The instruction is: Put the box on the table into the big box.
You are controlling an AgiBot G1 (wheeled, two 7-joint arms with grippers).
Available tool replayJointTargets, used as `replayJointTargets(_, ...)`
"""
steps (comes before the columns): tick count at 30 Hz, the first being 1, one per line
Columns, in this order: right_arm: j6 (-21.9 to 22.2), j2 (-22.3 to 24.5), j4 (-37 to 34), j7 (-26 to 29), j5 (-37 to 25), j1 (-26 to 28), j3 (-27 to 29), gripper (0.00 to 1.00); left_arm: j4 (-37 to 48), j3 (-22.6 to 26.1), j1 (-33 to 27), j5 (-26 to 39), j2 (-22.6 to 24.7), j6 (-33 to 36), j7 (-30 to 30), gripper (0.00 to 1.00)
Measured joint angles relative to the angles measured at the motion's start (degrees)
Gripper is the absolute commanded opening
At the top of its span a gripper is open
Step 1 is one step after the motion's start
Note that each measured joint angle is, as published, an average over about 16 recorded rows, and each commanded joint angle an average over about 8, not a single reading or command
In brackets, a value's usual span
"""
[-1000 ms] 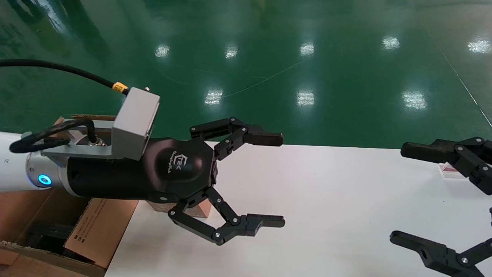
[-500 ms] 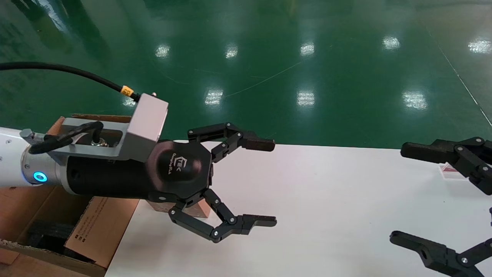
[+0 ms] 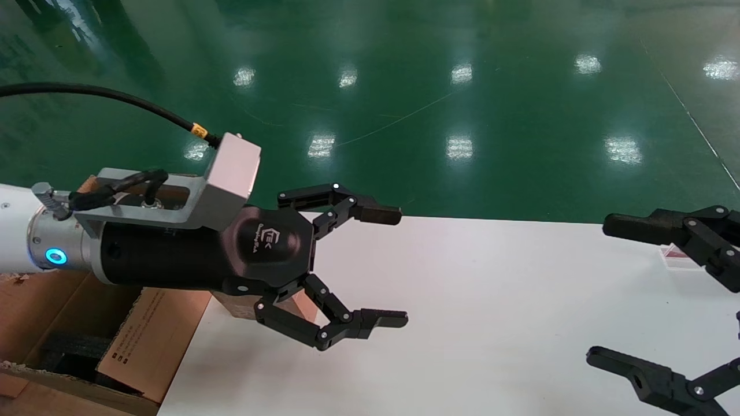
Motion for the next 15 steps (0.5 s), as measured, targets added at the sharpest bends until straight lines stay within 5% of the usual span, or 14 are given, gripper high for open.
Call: replayJointTargets(15, 0.0, 0.0, -0.03, -0.01, 0.01, 0.01, -0.01, 1.0, 0.43, -0.38, 0.64, -0.98, 0.56, 0.13, 0.95, 1.0)
